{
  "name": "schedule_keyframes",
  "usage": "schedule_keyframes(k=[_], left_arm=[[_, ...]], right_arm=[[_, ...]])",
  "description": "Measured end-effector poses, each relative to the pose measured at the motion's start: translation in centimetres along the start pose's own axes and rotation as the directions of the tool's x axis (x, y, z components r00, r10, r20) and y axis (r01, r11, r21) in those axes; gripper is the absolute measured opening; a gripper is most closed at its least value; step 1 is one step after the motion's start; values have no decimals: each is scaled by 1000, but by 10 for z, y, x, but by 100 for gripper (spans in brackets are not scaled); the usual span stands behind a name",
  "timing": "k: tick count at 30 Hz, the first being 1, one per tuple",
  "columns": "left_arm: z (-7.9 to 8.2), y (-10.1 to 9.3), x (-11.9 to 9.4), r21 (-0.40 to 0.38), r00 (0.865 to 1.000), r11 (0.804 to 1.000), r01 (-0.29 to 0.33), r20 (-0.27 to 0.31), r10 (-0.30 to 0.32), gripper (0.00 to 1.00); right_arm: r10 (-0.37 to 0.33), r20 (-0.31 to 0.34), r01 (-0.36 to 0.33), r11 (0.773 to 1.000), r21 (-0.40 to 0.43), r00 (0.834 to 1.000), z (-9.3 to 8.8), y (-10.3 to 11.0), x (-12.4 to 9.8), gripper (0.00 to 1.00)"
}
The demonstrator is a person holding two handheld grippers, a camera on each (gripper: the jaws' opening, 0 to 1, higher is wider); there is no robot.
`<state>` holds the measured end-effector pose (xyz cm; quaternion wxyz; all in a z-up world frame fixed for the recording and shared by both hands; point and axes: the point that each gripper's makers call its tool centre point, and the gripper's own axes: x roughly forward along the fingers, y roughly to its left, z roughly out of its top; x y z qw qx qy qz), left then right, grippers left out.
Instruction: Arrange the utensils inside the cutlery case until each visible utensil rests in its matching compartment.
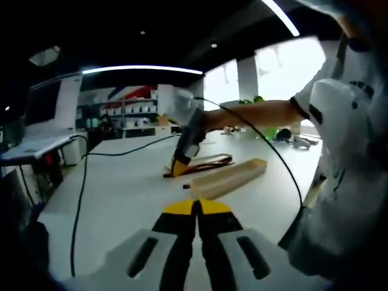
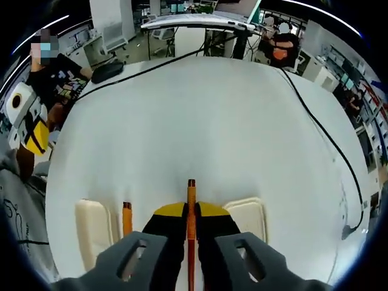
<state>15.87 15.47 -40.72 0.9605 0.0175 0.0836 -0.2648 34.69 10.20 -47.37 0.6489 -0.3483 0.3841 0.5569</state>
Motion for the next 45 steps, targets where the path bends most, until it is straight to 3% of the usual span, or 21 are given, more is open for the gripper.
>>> schedule_keyframes(k=[4,16,25,34,41,45], left_arm=[[-1,0,0,-4,1000,1000,0,1,0,0],[0,-10,5,-1,1000,1000,20,0,-20,0],[0,-20,10,5,999,999,49,-7,-49,0],[0,-22,11,8,998,998,57,-17,-56,0],[-2,-24,13,11,998,998,64,-25,-63,0],[-4,-25,14,12,998,998,64,-30,-64,0]], right_arm=[[-12,-32,12,1000,-6,999,-5,3,-5,3],[-27,5,27,999,-16,1000,-11,15,-41,3],[6,57,-5,1000,-18,998,-9,38,-64,3],[37,126,-36,999,-16,991,-5,61,-77,3],[90,127,-88,996,-26,988,-4,81,-75,3],[87,132,-82,996,-45,987,-5,85,-72,3]])
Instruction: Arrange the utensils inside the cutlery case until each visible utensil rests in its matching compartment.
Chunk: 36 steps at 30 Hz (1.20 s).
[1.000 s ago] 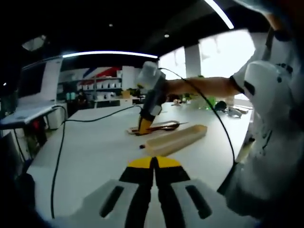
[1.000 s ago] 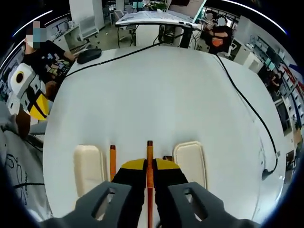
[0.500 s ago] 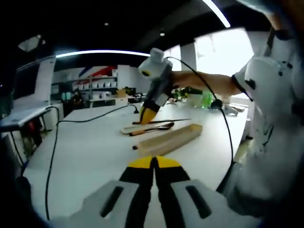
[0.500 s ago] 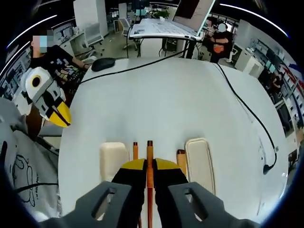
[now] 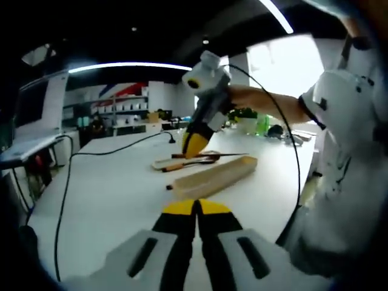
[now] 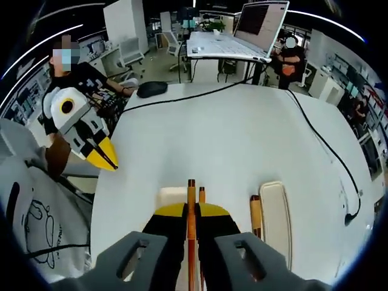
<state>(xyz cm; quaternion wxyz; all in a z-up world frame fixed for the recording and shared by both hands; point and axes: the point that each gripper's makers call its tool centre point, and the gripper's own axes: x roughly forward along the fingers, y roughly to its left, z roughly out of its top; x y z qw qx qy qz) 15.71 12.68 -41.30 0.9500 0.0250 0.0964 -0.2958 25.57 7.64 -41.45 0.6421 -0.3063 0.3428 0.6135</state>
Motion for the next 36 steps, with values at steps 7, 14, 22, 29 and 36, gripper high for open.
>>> schedule_keyframes(k=[7,14,22,29,36], left_arm=[[-3,0,-2,-1,1000,1000,-3,-7,3,0],[-3,-1,-1,-4,1000,1000,0,-4,0,0],[-4,-2,-1,-4,1000,1000,-3,-8,3,0],[-6,-1,-2,-7,1000,1000,-10,-14,10,0],[-5,-1,-2,-9,1000,1000,-10,-9,10,0]], right_arm=[[9,19,-9,1000,-6,1000,-2,5,6,3],[20,14,-20,1000,-13,1000,-7,7,10,3],[26,-2,-26,999,-32,1000,-12,10,17,4],[28,-22,-29,998,-52,999,-16,13,24,4],[21,-30,-22,998,-62,999,-19,11,27,4]])
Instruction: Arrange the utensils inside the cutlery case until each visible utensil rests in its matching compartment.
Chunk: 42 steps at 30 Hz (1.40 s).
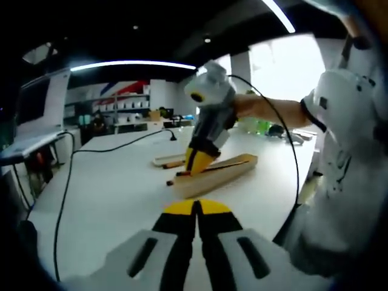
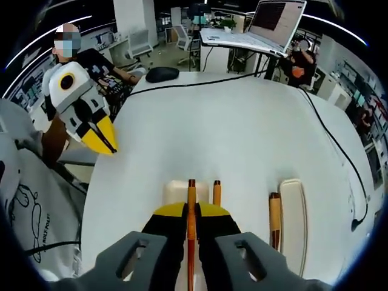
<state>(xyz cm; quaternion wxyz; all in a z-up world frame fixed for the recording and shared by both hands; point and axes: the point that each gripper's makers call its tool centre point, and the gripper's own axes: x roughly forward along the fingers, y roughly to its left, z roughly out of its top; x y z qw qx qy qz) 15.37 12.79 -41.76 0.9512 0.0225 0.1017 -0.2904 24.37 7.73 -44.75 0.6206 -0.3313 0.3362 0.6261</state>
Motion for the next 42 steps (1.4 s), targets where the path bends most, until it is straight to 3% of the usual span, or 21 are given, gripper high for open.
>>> schedule_keyframes(k=[19,42], left_arm=[[-2,-4,4,0,1000,1000,15,-12,-15,0],[-9,-7,5,-13,999,1000,17,-28,-18,0]], right_arm=[[-36,-24,35,998,-49,999,-13,-3,11,5],[-21,-16,20,996,-84,1000,-15,6,18,6]])
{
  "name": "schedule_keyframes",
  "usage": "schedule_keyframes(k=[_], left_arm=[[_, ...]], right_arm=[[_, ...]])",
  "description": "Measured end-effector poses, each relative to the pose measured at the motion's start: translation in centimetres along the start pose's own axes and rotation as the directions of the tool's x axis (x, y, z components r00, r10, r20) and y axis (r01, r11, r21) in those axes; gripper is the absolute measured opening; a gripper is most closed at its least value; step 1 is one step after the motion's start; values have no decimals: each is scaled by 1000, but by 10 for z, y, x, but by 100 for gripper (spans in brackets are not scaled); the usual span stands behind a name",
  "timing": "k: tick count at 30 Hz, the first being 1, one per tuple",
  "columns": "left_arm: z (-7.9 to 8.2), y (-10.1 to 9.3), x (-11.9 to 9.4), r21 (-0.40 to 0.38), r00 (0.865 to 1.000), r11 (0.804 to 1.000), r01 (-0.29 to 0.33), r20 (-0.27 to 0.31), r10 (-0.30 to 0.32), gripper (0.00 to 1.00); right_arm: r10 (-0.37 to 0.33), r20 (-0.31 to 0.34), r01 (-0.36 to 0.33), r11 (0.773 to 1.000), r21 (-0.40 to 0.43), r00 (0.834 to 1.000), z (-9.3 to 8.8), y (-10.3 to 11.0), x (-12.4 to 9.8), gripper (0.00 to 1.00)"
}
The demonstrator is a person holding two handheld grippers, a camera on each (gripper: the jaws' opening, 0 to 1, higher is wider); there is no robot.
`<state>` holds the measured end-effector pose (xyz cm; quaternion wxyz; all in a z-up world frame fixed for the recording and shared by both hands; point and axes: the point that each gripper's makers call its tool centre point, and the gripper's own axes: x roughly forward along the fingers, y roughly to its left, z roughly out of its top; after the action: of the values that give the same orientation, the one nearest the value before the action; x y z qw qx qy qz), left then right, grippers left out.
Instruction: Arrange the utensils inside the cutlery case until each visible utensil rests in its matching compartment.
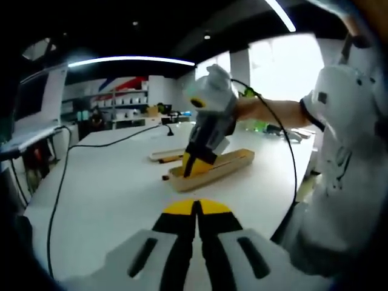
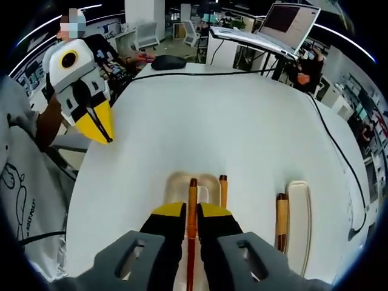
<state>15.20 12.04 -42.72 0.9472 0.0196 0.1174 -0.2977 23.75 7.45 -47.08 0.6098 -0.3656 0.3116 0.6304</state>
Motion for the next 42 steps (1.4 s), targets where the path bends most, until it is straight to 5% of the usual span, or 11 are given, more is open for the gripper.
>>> schedule_keyframes(k=[16,22,29,33,42], left_arm=[[-1,0,3,-6,1000,1000,12,2,-12,0],[-3,-1,3,-8,1000,1000,15,-2,-15,0],[-3,3,0,-9,1000,1000,6,-3,-6,0],[-4,2,3,-7,1000,1000,13,-9,-13,0],[-4,2,4,-7,1000,1000,18,-17,-18,0]], right_arm=[[2,89,-3,1000,10,996,18,2,-25,10],[-47,135,45,999,19,990,28,-21,-43,10],[-81,89,77,996,49,993,12,-50,-43,7],[-10,57,5,996,87,998,0,-48,-32,8],[21,41,-26,992,121,999,-6,-46,-23,12]])
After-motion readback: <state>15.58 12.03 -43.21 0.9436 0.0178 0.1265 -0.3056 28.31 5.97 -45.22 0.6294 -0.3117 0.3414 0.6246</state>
